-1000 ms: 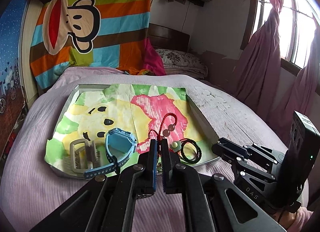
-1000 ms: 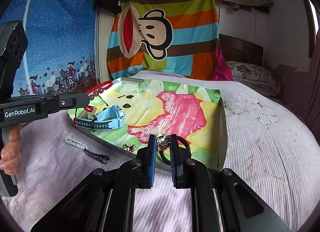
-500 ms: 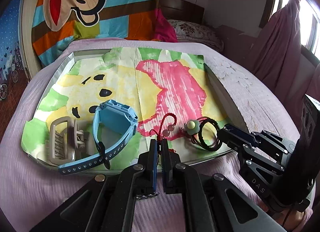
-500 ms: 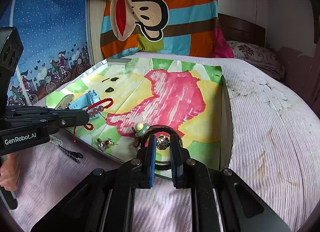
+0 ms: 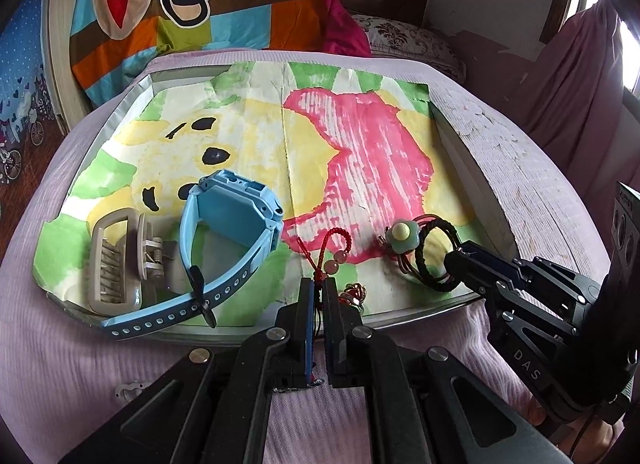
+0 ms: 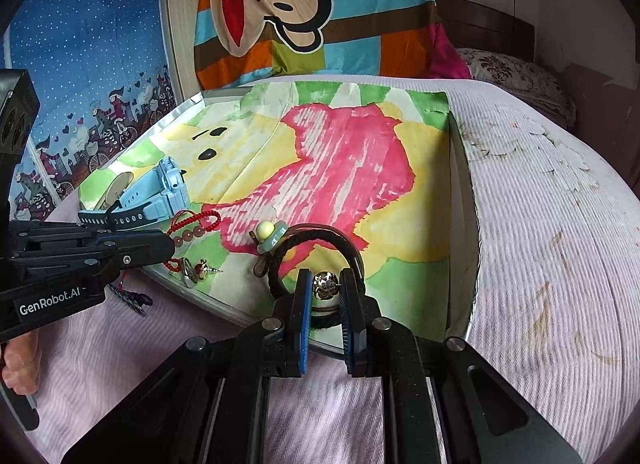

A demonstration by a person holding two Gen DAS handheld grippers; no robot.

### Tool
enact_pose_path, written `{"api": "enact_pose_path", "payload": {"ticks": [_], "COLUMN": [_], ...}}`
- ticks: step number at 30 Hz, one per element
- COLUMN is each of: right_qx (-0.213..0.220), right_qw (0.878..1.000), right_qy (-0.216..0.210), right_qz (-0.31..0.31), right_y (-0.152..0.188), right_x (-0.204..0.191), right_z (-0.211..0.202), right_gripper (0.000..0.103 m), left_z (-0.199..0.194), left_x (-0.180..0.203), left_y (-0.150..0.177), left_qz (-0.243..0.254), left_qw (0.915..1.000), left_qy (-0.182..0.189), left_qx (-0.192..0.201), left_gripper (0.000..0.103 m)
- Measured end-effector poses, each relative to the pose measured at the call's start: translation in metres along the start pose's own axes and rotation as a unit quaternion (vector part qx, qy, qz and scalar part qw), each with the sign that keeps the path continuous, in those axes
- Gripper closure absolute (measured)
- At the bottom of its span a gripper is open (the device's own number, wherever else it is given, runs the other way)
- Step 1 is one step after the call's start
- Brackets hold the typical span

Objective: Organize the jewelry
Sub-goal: 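Carry the red bracelet and gold earring into the tray and open both tools, then lift both open tools away from the tray toward the chain bracelets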

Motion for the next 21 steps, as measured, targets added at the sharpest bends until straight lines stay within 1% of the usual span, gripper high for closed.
{"api": "enact_pose_path", "payload": {"ticks": [4,5,7,8,9,10,11,12,14,15,16,17,18,19,21], "right_qx": [0.0,0.001,0.006,0.012,0.02,0.028,0.036,0.043,0.06,0.068,0.076,0.086,0.096,0.107,0.128], "right_qw": [1.0,1.0,1.0,1.0,1.0,0.999,0.999,0.999,0.998,0.997,0.997,0.996,0.995,0.993,0.991], "right_qy": [-0.001,0.0,0.004,0.009,0.011,0.014,0.019,0.023,0.026,0.029,0.031,0.034,0.036,0.038,0.039], "right_qz": [0.008,0.008,0.009,0.006,0.001,-0.003,-0.006,-0.006,0.001,0.003,0.005,0.005,0.007,0.009,0.016], "right_y": [0.001,0.001,0.002,0.002,0.001,0.0,0.0,-0.003,-0.007,-0.009,-0.011,-0.014,-0.016,-0.019,-0.023], "right_x": [0.002,0.002,0.003,0.004,0.005,0.005,0.007,0.009,0.012,0.014,0.015,0.015,0.017,0.017,0.016], "right_z": [0.001,0.0,-0.003,-0.007,-0.01,-0.015,-0.019,-0.023,-0.032,-0.037,-0.042,-0.048,-0.054,-0.06,-0.072], "right_gripper": [0.091,0.091,0.09,0.089,0.085,0.08,0.077,0.073,0.072,0.072,0.07,0.067,0.06,0.054,0.049], "left_z": [-0.002,-0.004,-0.01,-0.013,-0.017,-0.021,-0.026,-0.031,-0.04,-0.045,-0.05,-0.055,-0.061,-0.067,-0.077], "left_x": [0.001,0.001,-0.002,-0.004,-0.006,-0.007,-0.009,-0.01,-0.011,-0.011,-0.011,-0.012,-0.013,-0.014,-0.018], "left_y": [0.0,0.0,0.001,0.001,0.001,0.001,0.001,0.001,0.0,0.0,-0.001,-0.001,-0.002,-0.004,-0.006], "left_qz": [0.008,0.014,0.02,0.02,0.019,0.016,0.012,0.009,0.009,0.011,0.011,0.012,0.014,0.015,0.016], "left_qw": [0.9999,0.9997,0.9993,0.9991,0.9987,0.9983,0.9976,0.9968,0.9951,0.9941,0.993,0.9919,0.9904,0.9886,0.9855], "left_qy": [0.011,0.014,0.015,0.016,0.017,0.019,0.021,0.025,0.029,0.029,0.027,0.023,0.018,0.015,0.007], "left_qx": [0.007,0.012,0.027,0.035,0.044,0.053,0.064,0.075,0.094,0.104,0.114,0.125,0.136,0.149,0.169], "left_gripper": [0.096,0.094,0.084,0.073,0.062,0.057,0.049,0.047,0.046,0.042,0.039,0.031,0.023,0.02,0.014]}}
Point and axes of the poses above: each gripper's, at about its wrist camera, not at the fingertips, and z roughly the way its jaws point, x to its right, y to its underside, the point moved 8 cm from there along z, roughly the way its jaws point, and after that the axes turned 13 degrees about x, right-handed, at the moved point
